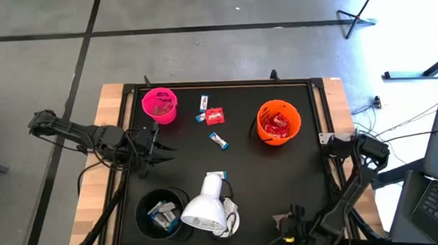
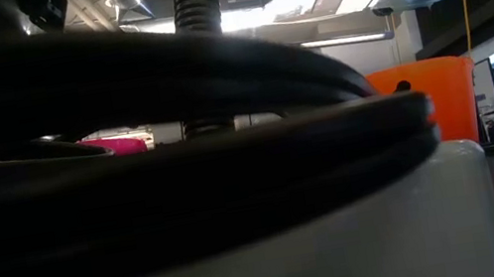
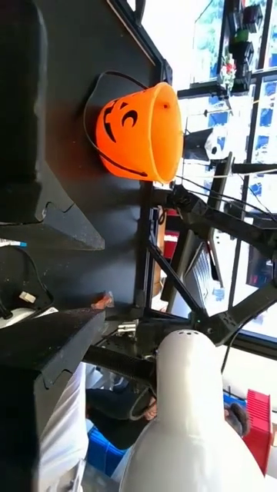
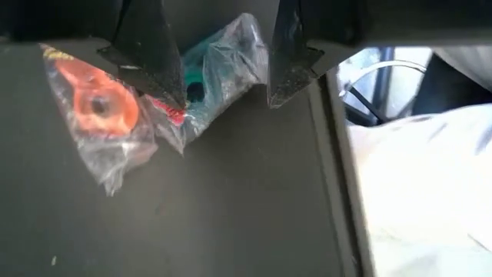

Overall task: Sort candy
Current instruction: Put the green gummy into the pink bucket

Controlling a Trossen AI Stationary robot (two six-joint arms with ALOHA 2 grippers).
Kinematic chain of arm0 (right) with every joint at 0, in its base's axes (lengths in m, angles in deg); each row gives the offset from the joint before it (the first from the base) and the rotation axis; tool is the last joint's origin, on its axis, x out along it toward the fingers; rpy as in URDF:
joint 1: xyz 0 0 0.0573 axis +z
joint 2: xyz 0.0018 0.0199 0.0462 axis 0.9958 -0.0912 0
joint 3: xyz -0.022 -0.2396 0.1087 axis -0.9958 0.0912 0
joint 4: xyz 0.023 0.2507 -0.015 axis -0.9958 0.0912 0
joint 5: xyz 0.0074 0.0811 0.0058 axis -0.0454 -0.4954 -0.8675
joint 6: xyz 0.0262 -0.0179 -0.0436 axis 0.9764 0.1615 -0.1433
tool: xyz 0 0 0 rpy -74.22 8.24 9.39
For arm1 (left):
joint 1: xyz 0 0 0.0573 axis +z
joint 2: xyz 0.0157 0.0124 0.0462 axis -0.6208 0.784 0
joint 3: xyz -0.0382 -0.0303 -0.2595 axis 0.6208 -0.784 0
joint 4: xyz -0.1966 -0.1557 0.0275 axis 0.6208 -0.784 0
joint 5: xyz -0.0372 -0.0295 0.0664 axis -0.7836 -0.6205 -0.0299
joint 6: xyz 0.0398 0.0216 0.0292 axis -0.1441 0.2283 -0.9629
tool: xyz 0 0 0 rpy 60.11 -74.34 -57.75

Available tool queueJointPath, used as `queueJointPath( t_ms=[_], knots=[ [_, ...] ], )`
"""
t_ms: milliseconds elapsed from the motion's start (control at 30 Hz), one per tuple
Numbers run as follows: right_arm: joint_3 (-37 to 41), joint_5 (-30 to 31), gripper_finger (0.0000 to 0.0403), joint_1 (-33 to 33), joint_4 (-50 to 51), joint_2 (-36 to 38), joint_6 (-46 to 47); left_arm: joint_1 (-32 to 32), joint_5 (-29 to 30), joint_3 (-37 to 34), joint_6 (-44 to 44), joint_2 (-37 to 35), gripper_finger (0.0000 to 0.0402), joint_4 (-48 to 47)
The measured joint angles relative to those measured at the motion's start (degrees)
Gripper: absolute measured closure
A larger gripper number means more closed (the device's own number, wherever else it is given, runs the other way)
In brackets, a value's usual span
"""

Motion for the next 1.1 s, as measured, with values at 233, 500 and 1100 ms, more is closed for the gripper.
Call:
queueJointPath(
  t_ms=[233,500,1100],
  knots=[
    [-0.13,-1.37,0.0240,0.04,4.68,-1.40,3.24,0.00,0.20,0.00,0.10,0.09,0.0276,-0.04],
    [-0.15,-1.92,0.0341,0.04,9.93,-1.12,3.27,0.00,0.26,0.00,1.25,0.09,0.0276,0.61],
    [0.04,13.06,0.0400,0.00,10.97,6.34,2.99,-0.02,1.90,0.04,1.27,0.30,0.0276,6.65]
  ],
)
